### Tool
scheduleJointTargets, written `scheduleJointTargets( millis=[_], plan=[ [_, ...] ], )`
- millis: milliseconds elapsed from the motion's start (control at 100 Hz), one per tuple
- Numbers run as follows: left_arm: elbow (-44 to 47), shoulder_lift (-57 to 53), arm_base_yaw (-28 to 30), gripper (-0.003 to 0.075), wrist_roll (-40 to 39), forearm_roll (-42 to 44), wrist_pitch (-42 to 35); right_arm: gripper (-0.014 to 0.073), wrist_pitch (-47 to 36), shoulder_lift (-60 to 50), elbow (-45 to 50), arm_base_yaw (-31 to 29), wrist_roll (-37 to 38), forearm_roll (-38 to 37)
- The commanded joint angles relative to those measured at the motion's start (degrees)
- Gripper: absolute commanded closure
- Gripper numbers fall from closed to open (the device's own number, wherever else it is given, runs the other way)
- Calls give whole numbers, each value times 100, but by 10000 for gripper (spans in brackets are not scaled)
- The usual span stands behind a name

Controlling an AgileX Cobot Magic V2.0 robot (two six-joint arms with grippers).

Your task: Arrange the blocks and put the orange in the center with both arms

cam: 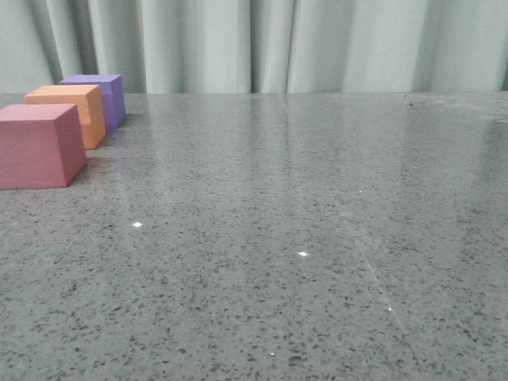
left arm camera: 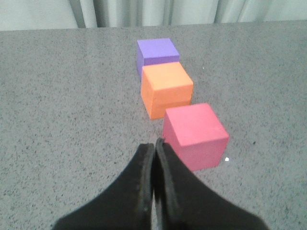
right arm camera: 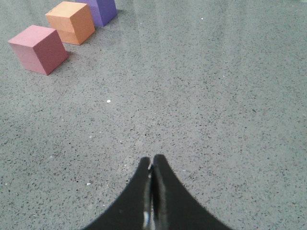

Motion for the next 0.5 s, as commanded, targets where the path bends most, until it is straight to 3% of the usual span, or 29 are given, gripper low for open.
scheduleJointTargets(
  millis=[0, 490],
  plan=[
    [65, -221, -16, 739, 33, 60, -496, 715, -523, -27, -124, -22, -55, -27],
    [237, -494, -16, 739, 33, 9, -445, 715, -446, -40, -124, -22, -55, -28]
  ],
)
